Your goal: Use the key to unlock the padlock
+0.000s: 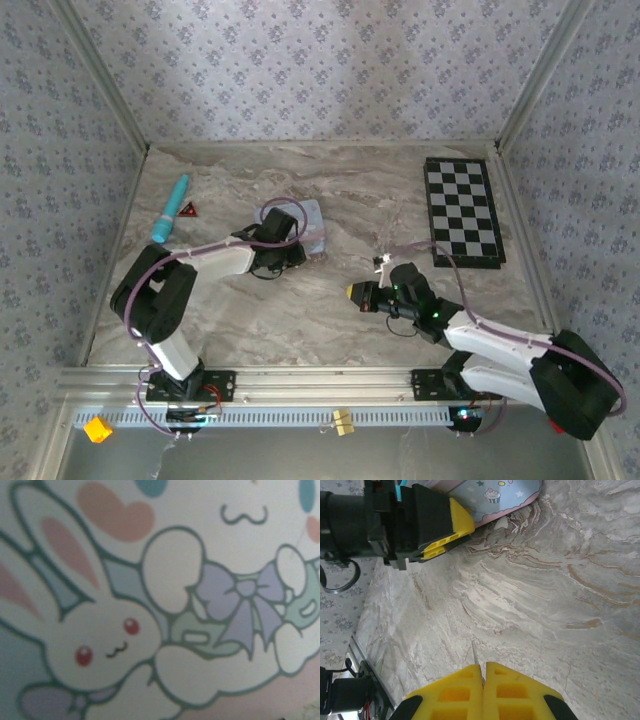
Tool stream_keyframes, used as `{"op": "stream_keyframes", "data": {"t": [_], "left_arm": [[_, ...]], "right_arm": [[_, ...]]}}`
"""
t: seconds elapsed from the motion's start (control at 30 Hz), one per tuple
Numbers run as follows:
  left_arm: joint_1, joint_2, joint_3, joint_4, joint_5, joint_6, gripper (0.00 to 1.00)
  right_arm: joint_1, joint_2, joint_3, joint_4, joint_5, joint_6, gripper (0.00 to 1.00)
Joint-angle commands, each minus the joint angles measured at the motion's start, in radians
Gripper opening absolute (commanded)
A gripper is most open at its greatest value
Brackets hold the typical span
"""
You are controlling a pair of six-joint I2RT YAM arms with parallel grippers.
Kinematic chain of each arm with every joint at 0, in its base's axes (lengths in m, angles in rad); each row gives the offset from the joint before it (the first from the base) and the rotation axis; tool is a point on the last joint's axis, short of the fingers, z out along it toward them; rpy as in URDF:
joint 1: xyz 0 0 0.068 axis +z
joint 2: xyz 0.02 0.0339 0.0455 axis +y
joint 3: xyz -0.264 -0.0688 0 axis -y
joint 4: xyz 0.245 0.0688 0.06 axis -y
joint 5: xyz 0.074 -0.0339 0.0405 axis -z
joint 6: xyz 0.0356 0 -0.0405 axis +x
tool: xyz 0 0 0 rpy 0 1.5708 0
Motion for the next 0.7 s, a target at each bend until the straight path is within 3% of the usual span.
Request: {"op": "stream_keyframes", "data": {"t": [0.0,0.3,0.53,0.67], "left_arm": [[0.003,-0.049,-0.004,0.021,0.093,-0.077,0.01],[0.001,-0.106,-0.136,0.213,0.118,-0.257,0.0],[0.0,-0.146,-0.208,0.337,0.133,-0.333,0.0],[0.001,-0.146,-0.228,0.389,0.161,-0.374,0.0]], "right_arm": [[0.021,0.055,0.017,0.122,0.036,0.059,0.0],[0.047,0.202,-0.028,0.357,0.126,0.284,0.0],[0.07,0.393,-0.014,0.59,0.102,0.465,0.0],[0.078,0.487,0.033,0.651,0.055,0.493,0.0]]}}
